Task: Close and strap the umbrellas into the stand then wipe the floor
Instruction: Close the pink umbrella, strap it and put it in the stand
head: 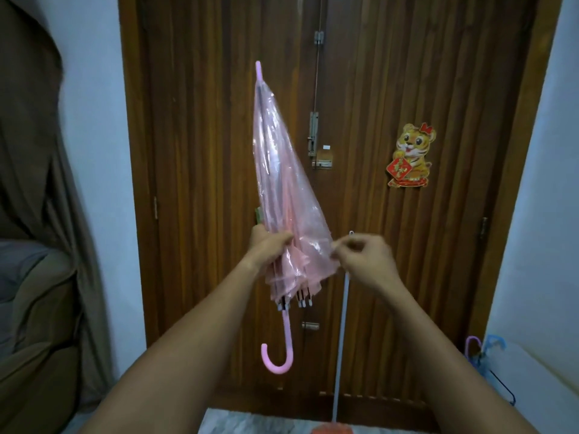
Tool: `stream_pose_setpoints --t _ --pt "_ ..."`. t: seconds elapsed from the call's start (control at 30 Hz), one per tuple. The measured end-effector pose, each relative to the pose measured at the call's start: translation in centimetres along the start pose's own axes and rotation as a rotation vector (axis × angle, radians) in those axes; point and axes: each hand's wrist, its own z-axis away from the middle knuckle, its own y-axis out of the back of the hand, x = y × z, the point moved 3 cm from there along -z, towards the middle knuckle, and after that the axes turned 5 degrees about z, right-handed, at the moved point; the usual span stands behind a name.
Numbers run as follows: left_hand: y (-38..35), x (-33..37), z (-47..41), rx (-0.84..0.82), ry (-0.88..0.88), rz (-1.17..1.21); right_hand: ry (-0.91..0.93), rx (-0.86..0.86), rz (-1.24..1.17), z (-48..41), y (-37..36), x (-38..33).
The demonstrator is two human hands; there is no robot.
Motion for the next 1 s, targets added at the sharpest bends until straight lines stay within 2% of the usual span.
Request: stream_pose_setpoints --t 0.03,0.07,0.1,0.13,0.2,0.27,0.33,0.43,0.5,0.6,0.63,0.7,0.77,0.87,1.0 --pt "-0.2 0.0 0.3 -0.053 -0.019 0.004 -0.009 0.208 0.021 -0.6 1.0 -0.7" --pt "-0.5 0.0 0.8 -0.101 -0.042 0.015 -0.034 0.337 0.053 -1.4 1.5 -0.9" --pt "-0.9 0.2 1.2 -0.136 -0.065 0.023 -0.049 0.371 0.068 -2.1 1.7 -1.2" --pt "-1.4 0.6 1.7 -0.177 -0.087 0.039 -0.071 0.305 0.023 -3.0 1.4 -1.2" --pt "-2.6 1.6 2.8 -0.285 -0.121 0.082 -0.072 0.093 -0.233 -4.4 0.2 -1.1" --pt "-3.4 2.4 3.5 -0.388 -0.122 0.126 -0.002 -0.076 -0.415 -4.3 -0.8 -1.9" --pt "-3.5 3.3 4.2 -0.468 -0.102 0.170 0.086 -0.130 -0.543 -4.2 -1.7 -2.5" --pt "-2.8 4.7 5.6 -0.454 -0.133 0.245 0.152 -0.008 -0.502 -4.0 -1.9 -3.7" --pt "-3.3 4.5 6.4 -0.547 -0.082 0.295 0.092 0.032 -0.393 -4.3 -2.2 -3.6" --pt "-4.1 2.8 6.4 -0.654 0.044 0.309 0.012 -0.143 -0.269 -4.4 -3.2 -2.9" --pt "-4.0 2.2 6.0 -0.658 0.058 0.315 -0.026 -0.233 -0.322 -4.4 -3.3 -2.9" --pt "-3.4 1.6 5.6 -0.617 0.088 0.308 -0.139 -0.387 -0.577 -4.2 -2.7 -2.6" --pt "-2.2 1.3 5.4 -0.547 0.088 0.262 -0.197 -0.461 -0.729 -3.8 -1.5 -2.2" --pt "-0.7 0.8 4.7 -0.461 0.103 0.232 -0.190 -0.500 -0.717 -3.1 -0.7 -0.6" --pt "-0.1 -0.3 4.2 -0.503 0.158 0.300 -0.160 -0.699 -0.673 -1.3 -1.6 0.2"
